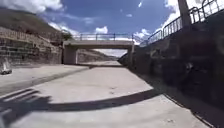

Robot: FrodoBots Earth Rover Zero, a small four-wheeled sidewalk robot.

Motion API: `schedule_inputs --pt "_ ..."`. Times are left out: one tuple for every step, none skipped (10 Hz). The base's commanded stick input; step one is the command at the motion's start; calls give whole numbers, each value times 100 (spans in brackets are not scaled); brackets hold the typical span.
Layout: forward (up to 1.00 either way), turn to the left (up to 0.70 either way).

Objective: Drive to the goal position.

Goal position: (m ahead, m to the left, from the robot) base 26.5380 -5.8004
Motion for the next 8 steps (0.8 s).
schedule_inputs --pt "100 0" --pt "100 0" --pt "100 0" --pt "100 0" --pt "100 0" --pt "100 0" --pt "100 0" --pt "100 0"
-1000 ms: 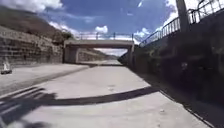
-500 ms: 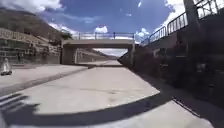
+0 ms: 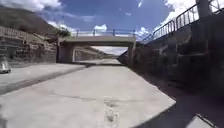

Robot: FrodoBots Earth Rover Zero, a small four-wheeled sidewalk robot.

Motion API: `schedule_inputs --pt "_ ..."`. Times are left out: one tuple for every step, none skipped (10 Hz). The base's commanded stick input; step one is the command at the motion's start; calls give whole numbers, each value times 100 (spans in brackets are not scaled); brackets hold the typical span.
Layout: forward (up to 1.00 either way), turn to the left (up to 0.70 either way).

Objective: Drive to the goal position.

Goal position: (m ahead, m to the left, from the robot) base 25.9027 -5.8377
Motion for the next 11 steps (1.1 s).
schedule_inputs --pt "100 0" --pt "100 0" --pt "100 0" --pt "100 0" --pt "100 0" --pt "100 0" --pt "100 0" --pt "100 0" --pt "100 0" --pt "100 0" --pt "100 0"
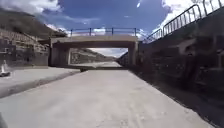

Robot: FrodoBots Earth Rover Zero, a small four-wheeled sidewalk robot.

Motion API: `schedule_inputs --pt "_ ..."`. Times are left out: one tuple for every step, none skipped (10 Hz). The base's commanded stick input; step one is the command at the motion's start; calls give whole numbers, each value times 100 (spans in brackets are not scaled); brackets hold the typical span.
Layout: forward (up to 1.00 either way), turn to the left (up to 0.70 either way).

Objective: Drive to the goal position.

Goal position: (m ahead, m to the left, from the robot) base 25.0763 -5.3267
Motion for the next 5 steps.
schedule_inputs --pt "100 0" --pt "100 0" --pt "100 0" --pt "100 0" --pt "100 0"
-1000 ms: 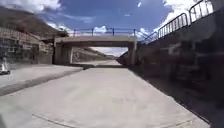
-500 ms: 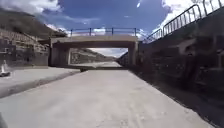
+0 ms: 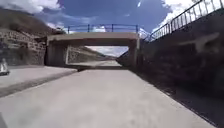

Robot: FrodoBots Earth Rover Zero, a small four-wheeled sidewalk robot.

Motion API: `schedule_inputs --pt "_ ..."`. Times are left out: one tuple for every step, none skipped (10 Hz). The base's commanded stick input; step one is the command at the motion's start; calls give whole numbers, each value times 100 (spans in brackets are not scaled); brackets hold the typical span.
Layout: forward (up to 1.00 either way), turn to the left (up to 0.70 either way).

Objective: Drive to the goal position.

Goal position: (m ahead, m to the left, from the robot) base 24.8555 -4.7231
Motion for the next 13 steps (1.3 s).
schedule_inputs --pt "100 0" --pt "100 0" --pt "100 0" --pt "100 0" --pt "100 0" --pt "100 0" --pt "100 0" --pt "100 0" --pt "100 0" --pt "100 0" --pt "100 0" --pt "100 0" --pt "100 0"
